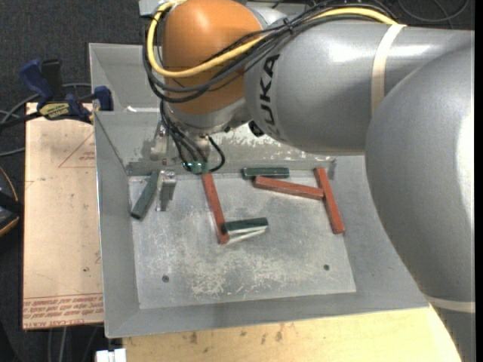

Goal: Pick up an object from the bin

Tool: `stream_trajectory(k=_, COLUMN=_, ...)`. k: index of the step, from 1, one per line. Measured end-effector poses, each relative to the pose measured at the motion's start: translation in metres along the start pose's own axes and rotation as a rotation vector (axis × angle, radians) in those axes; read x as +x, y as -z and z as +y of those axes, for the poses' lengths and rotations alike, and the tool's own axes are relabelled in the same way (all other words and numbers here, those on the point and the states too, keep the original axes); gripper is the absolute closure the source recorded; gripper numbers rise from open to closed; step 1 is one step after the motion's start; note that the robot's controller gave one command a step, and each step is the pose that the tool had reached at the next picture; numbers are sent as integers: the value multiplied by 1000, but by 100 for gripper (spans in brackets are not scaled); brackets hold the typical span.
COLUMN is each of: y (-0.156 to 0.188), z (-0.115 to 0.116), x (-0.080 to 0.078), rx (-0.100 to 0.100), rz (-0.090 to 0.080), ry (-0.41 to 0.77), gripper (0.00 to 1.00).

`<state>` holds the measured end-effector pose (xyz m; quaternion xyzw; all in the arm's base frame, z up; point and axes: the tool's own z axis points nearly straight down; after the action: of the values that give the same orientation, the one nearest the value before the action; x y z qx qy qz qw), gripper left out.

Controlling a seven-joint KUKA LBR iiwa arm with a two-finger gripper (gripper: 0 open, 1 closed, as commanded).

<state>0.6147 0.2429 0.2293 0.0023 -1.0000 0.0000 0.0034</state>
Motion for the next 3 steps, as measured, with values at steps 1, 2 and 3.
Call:
stream_trajectory(k=1, y=5, z=-1, x=-2, rx=-2, rz=-8, ry=-3, gripper=0)
stream_trajectory(k=2, y=0, z=-2, x=-4, rx=-5, rz=-15, ry=1, gripper=0)
stream_trajectory(k=3, y=-44, z=-19, x=-18, rx=0, rz=-6, ry=176, gripper=0)
